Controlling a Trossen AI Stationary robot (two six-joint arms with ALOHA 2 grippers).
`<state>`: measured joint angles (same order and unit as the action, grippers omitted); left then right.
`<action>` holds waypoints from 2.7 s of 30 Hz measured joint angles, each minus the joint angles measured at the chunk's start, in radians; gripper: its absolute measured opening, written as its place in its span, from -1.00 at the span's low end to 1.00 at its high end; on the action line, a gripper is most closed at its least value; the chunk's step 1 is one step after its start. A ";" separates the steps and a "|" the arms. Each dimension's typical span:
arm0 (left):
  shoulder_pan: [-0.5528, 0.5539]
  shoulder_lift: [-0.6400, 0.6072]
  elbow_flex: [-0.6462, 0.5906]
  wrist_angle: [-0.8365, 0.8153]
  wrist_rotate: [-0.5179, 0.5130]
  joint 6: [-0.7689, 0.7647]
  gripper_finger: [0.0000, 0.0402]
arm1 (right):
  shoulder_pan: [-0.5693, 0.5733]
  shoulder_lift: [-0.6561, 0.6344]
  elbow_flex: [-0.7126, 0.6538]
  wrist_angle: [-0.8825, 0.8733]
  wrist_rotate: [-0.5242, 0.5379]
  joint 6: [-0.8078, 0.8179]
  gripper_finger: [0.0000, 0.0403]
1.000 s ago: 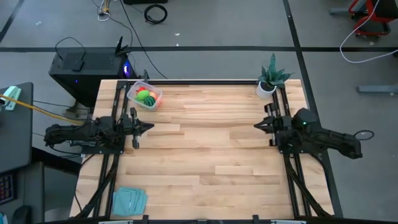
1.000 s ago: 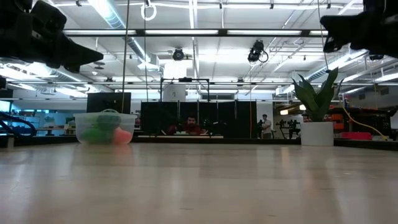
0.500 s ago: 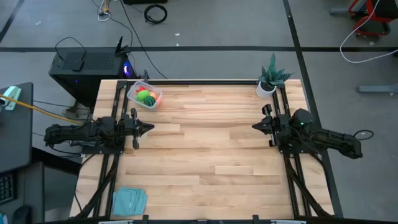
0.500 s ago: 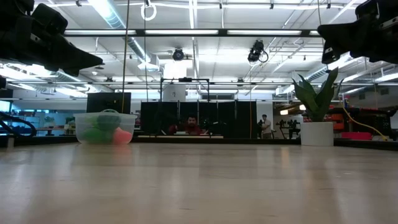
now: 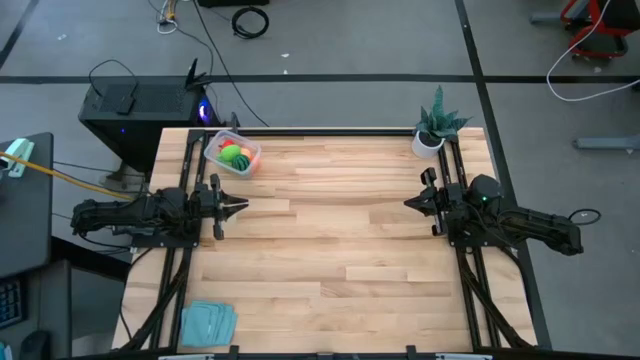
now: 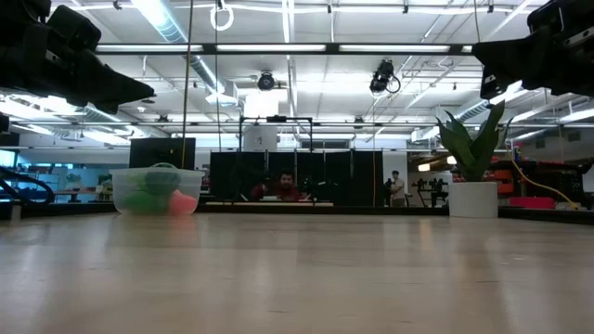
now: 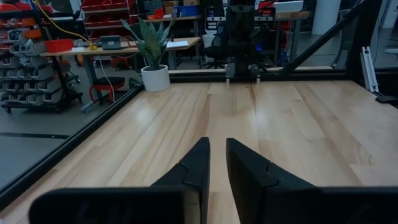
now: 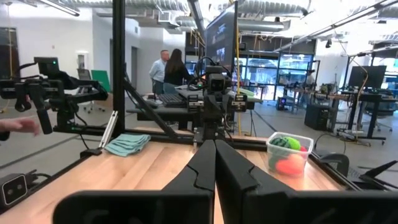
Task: Pick and placing Produce into tupperware
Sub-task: Return to Home Position
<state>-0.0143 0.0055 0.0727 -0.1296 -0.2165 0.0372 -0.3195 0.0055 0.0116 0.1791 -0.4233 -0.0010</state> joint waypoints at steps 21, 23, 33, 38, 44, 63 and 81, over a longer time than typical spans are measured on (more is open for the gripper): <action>0.000 0.000 -0.001 0.002 0.000 0.000 -0.70 | 0.000 0.000 0.000 0.000 0.000 -0.001 -0.94; 0.000 0.000 -0.001 0.002 0.000 0.000 -0.72 | 0.000 0.000 0.000 0.000 0.000 -0.001 -0.94; 0.000 0.000 -0.001 0.002 0.000 0.000 -0.71 | 0.000 0.000 0.000 0.000 0.000 -0.001 -0.94; 0.000 0.000 -0.001 0.003 0.000 0.000 -0.70 | 0.000 0.000 0.000 0.000 0.000 -0.001 -0.94; 0.000 0.000 -0.001 0.003 0.000 0.000 -0.74 | 0.000 0.000 0.000 0.000 0.000 -0.001 -0.94; 0.000 0.000 -0.001 0.003 0.000 0.000 -0.72 | 0.000 0.000 0.000 0.000 0.000 -0.001 -0.94; 0.000 0.000 -0.001 0.003 0.000 0.000 -0.71 | 0.000 0.000 0.000 0.000 0.000 -0.001 -0.94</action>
<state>-0.0147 0.0055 0.0715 -0.1268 -0.2169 0.0372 -0.3192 0.0059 0.0116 0.1795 -0.4232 -0.0019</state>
